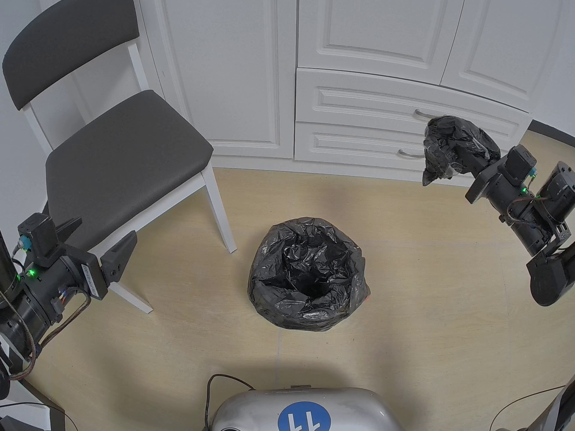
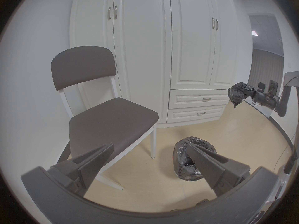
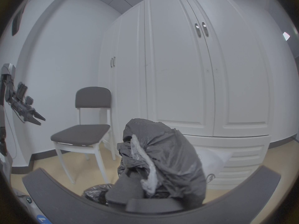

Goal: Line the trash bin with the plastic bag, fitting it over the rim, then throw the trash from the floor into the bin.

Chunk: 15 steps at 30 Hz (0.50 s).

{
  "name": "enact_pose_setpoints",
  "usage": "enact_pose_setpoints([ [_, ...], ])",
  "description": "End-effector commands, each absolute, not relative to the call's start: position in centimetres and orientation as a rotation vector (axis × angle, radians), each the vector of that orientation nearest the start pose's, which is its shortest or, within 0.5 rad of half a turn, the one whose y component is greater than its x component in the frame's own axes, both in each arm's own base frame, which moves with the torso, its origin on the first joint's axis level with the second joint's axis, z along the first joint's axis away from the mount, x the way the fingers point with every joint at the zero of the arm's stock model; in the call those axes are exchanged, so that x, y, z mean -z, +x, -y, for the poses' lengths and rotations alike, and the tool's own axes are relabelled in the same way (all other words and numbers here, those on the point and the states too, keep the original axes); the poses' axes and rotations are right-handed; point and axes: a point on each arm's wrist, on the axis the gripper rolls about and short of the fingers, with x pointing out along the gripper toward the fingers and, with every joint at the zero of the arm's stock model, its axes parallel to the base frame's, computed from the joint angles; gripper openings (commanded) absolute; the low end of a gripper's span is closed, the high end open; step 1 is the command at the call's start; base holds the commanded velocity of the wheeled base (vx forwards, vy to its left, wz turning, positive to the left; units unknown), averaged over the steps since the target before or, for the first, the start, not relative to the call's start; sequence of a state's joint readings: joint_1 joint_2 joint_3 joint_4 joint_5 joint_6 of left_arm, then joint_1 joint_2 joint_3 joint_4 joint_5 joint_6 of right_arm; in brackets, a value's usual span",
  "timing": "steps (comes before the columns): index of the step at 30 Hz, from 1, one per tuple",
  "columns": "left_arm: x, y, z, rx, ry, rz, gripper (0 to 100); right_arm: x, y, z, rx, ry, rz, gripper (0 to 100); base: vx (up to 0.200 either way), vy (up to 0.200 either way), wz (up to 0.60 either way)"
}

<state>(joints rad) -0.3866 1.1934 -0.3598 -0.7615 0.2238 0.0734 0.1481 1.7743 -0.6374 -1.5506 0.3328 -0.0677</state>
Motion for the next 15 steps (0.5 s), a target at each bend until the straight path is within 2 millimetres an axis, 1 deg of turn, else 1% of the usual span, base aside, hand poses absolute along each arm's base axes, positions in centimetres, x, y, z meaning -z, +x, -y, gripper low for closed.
enact_pose_setpoints([
  [1, -19.6, 15.3, 5.5, 0.152, 0.101, -0.046, 100, -21.6, 27.2, -7.4, -0.546, -0.070, 0.471, 0, 0.000, 0.000, 0.00],
  [3, -19.7, 15.3, 5.4, 0.145, 0.116, -0.041, 100, -21.5, 26.7, -8.8, -0.585, -0.021, 0.458, 0, 0.000, 0.000, 0.00],
  [4, -19.8, 15.2, 5.2, 0.136, 0.125, -0.035, 100, -21.7, 26.1, -10.0, -0.616, 0.029, 0.453, 0, 0.000, 0.000, 0.00],
  [7, -19.9, 15.1, 4.8, 0.116, 0.142, -0.026, 100, -21.9, 24.8, -12.5, -0.681, 0.138, 0.436, 0, 0.000, 0.000, 0.00],
  [9, -20.0, 15.0, 4.6, 0.103, 0.144, -0.018, 100, -22.2, 24.2, -13.2, -0.706, 0.172, 0.426, 0, 0.000, 0.000, 0.00],
  [11, -20.4, 14.6, 4.3, 0.092, 0.145, 0.005, 100, -22.5, 23.1, -13.8, -0.741, 0.223, 0.354, 0, 0.000, 0.000, 0.00],
  [13, -20.8, 14.3, 4.0, 0.083, 0.145, 0.026, 100, -23.0, 22.2, -14.0, -0.764, 0.285, 0.297, 0, 0.000, 0.000, 0.00],
  [14, -21.0, 14.1, 3.9, 0.076, 0.146, 0.037, 100, -23.0, 22.2, -14.0, -0.764, 0.285, 0.297, 0, 0.000, 0.000, 0.00],
  [15, -21.2, 14.0, 3.8, 0.073, 0.149, 0.049, 100, -24.0, 20.8, -13.6, -0.788, 0.377, 0.223, 0, 0.000, 0.000, 0.00],
])
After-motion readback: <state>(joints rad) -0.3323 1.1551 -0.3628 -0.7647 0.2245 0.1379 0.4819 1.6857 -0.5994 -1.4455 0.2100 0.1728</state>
